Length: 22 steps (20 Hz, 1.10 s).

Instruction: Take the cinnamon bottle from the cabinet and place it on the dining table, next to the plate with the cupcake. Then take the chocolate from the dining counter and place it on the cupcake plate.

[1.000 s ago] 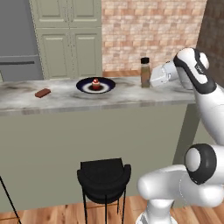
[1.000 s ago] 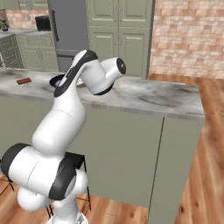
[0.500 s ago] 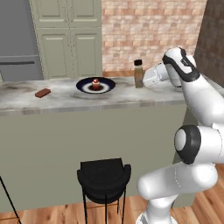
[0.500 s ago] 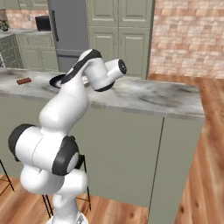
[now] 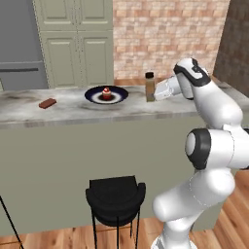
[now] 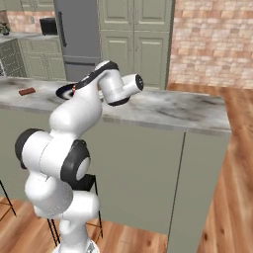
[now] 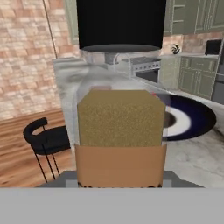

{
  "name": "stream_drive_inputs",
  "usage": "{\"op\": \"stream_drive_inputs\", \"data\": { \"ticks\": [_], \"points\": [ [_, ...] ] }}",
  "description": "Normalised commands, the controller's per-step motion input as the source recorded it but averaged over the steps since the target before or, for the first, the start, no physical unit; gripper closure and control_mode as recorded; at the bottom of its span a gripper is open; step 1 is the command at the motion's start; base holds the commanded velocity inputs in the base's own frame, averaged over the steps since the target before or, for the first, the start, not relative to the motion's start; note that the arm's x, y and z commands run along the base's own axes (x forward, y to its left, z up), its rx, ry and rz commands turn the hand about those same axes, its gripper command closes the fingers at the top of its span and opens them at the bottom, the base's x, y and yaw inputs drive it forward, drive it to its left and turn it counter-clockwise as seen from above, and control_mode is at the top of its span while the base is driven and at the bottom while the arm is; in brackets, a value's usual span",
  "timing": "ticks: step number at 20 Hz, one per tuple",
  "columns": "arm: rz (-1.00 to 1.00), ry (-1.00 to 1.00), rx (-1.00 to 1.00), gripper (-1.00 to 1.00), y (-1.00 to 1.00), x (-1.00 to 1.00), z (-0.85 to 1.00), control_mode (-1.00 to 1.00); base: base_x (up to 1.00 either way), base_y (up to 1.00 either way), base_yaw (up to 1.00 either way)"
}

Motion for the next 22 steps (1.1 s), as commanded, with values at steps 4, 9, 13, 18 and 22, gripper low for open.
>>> {"op": "stream_drive_inputs", "data": {
  "ticks": [4,9,13,18,22],
  "points": [
    [0.00,0.00,0.00,1.00,0.02,0.35,-0.18,-1.00,0.00,0.00,0.00],
    [0.00,-0.01,0.00,1.00,0.03,0.40,-0.14,-1.00,0.00,0.00,0.00],
    [0.00,-0.01,0.00,1.00,0.01,0.45,-0.13,-1.00,0.00,0.00,0.00],
    [0.00,0.00,0.00,1.00,0.00,0.48,-0.15,-1.00,0.00,0.00,0.00],
    [0.00,0.00,0.00,1.00,0.00,0.39,-0.11,-1.00,0.00,0.00,0.00]
  ]
}}
